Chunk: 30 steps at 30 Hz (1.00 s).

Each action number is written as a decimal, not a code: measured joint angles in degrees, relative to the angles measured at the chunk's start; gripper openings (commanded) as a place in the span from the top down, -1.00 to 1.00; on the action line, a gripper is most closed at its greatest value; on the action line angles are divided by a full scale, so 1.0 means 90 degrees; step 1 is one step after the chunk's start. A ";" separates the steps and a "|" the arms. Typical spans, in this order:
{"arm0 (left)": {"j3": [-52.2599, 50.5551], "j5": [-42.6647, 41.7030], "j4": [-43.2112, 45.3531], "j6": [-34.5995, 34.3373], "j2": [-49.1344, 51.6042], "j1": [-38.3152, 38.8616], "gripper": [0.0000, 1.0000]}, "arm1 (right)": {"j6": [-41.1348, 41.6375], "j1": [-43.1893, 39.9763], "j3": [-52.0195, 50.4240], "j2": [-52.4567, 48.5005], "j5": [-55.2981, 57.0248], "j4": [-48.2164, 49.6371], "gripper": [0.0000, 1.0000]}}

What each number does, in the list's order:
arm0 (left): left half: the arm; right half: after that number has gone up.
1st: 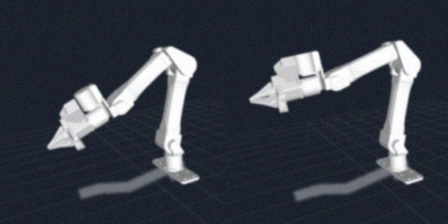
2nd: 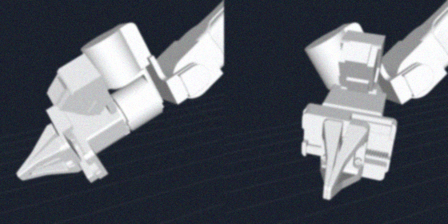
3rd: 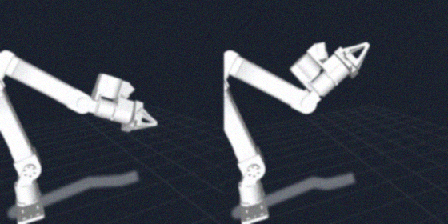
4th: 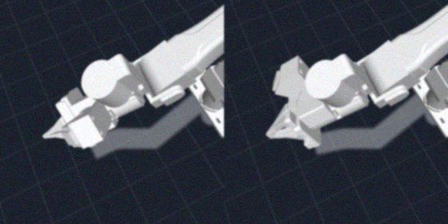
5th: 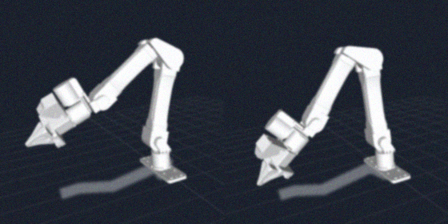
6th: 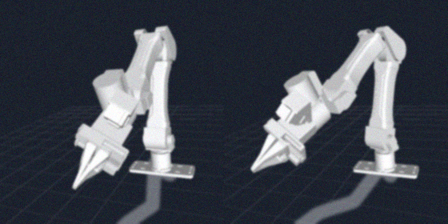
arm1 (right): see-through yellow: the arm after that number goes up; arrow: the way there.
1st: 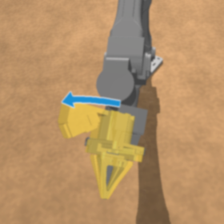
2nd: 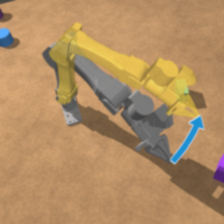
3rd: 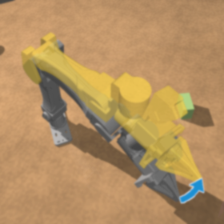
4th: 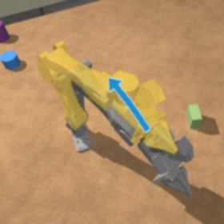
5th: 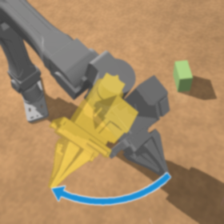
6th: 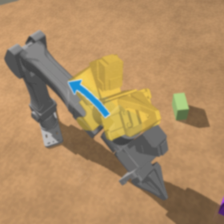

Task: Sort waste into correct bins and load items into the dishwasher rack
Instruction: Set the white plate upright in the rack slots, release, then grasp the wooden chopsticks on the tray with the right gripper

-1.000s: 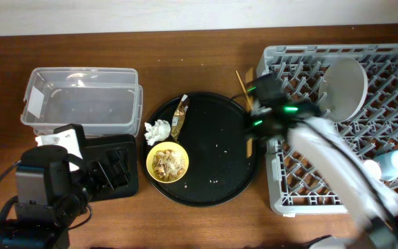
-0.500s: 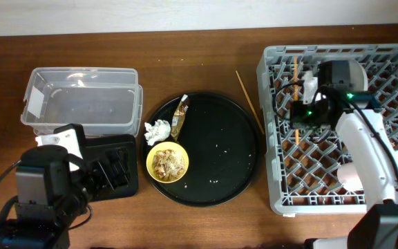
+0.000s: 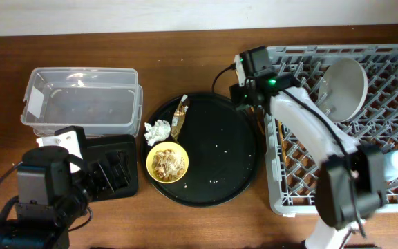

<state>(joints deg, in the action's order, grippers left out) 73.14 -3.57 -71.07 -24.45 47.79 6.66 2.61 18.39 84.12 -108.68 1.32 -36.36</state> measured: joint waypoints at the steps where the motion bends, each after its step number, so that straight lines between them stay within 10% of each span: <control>1: 0.0000 0.0000 0.0007 0.0000 0.0000 0.0000 -0.99 | -0.0102 0.0000 0.0228 -0.0554 0.0131 -0.0012 -0.10; 7: 0.0000 0.0000 0.0012 0.0000 0.0000 0.0000 -0.99 | -0.0226 -0.0330 0.0556 -0.1423 0.0408 0.0138 0.25; 30: 0.0000 0.0000 -0.0228 0.0000 0.0000 0.0000 -0.99 | -0.0539 -0.0231 0.1668 -0.2618 0.0772 0.0634 0.39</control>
<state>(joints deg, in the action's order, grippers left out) 73.14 -3.57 -73.12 -24.45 47.79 6.66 -2.24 16.32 99.13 -132.25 8.27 -30.65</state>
